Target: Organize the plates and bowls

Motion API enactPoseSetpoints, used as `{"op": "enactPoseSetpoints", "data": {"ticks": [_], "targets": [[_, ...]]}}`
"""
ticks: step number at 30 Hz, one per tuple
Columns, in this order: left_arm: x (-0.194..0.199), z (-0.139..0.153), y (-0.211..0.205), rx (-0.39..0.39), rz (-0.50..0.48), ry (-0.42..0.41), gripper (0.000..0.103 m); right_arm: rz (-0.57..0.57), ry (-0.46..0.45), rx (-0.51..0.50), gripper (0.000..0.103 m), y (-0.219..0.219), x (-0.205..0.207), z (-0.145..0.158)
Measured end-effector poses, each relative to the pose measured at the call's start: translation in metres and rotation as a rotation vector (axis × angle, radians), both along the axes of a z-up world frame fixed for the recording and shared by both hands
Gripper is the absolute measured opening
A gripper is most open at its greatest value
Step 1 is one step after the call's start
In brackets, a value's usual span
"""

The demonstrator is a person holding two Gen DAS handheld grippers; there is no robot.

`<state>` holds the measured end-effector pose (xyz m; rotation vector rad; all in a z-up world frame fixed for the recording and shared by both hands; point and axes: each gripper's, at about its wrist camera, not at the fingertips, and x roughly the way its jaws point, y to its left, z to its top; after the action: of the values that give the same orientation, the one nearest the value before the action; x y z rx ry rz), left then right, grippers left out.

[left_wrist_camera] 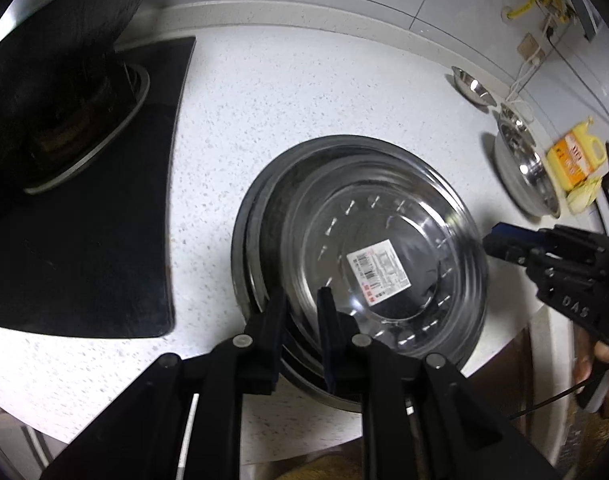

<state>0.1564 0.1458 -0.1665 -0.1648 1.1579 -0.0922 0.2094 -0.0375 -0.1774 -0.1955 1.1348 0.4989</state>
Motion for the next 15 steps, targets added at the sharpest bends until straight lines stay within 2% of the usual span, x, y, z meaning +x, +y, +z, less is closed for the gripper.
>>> {"op": "enactPoseSetpoints", "data": {"ticks": [2, 7, 13, 15], "targets": [[-0.001, 0.003, 0.000, 0.009, 0.005, -0.013, 0.016, -0.002, -0.009, -0.001, 0.017, -0.002, -0.003, 0.000], [-0.006, 0.012, 0.001, 0.047, 0.030, -0.056, 0.024, -0.017, -0.018, 0.008, 0.017, -0.010, -0.009, -0.001], [-0.015, 0.034, 0.000, 0.101, 0.047, -0.135, 0.028, -0.054, -0.050, 0.014, 0.018, -0.030, -0.018, 0.009], [-0.019, 0.044, -0.004, 0.111, 0.047, -0.166, 0.030, -0.077, -0.066, 0.011, 0.025, -0.042, -0.024, 0.015]]}}
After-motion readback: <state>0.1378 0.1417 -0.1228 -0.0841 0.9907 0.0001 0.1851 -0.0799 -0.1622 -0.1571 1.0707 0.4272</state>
